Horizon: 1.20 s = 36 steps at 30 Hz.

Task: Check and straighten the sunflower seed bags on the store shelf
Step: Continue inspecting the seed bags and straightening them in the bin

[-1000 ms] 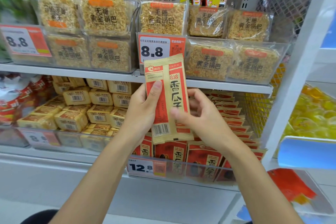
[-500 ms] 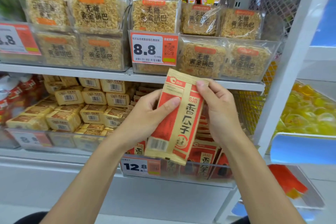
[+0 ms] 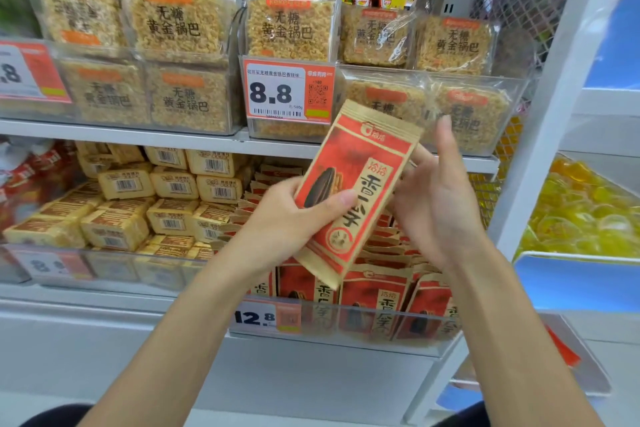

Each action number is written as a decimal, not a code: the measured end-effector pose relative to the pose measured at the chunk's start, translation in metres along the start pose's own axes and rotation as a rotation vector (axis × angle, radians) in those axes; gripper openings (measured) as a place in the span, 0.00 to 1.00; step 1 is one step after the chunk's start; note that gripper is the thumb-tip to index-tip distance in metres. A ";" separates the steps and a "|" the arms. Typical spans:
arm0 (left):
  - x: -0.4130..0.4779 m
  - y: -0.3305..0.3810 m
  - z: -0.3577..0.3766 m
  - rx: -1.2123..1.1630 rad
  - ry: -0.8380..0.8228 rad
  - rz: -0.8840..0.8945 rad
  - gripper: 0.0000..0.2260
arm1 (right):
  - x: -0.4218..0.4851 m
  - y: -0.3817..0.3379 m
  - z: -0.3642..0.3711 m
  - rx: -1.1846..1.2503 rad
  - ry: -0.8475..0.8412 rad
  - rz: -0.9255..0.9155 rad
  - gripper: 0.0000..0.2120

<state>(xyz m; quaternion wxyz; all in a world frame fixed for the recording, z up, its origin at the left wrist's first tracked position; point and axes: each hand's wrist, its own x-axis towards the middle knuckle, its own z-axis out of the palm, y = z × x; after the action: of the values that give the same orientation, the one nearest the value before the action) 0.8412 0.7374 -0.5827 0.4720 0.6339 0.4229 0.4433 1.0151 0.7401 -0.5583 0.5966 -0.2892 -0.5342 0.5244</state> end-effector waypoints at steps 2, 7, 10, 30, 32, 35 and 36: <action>0.003 -0.001 0.004 0.316 0.291 0.195 0.16 | -0.003 -0.002 -0.001 -0.150 -0.018 -0.032 0.17; 0.015 -0.008 0.000 0.338 0.244 0.262 0.14 | -0.004 -0.012 -0.010 -0.417 0.108 -0.368 0.11; 0.021 -0.016 -0.009 0.561 0.262 0.234 0.11 | -0.003 -0.022 -0.029 -0.511 0.183 -0.471 0.13; 0.038 -0.033 -0.001 0.964 -0.140 0.028 0.15 | 0.011 0.032 -0.054 -1.027 0.096 -0.182 0.04; 0.037 -0.031 0.000 0.953 -0.123 0.034 0.16 | 0.012 0.030 -0.053 -1.126 0.098 -0.213 0.05; 0.036 -0.033 0.000 0.876 -0.078 0.066 0.19 | 0.015 0.030 -0.057 -1.213 0.045 -0.182 0.11; 0.037 -0.034 0.000 0.838 -0.070 0.077 0.20 | 0.016 0.030 -0.058 -1.232 0.019 -0.151 0.12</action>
<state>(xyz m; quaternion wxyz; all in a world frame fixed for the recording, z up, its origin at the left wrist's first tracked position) 0.8464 0.7796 -0.6093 0.1708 0.8011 0.5262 0.2286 1.0579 0.7759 -0.5954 0.3602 -0.5465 -0.7525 0.0733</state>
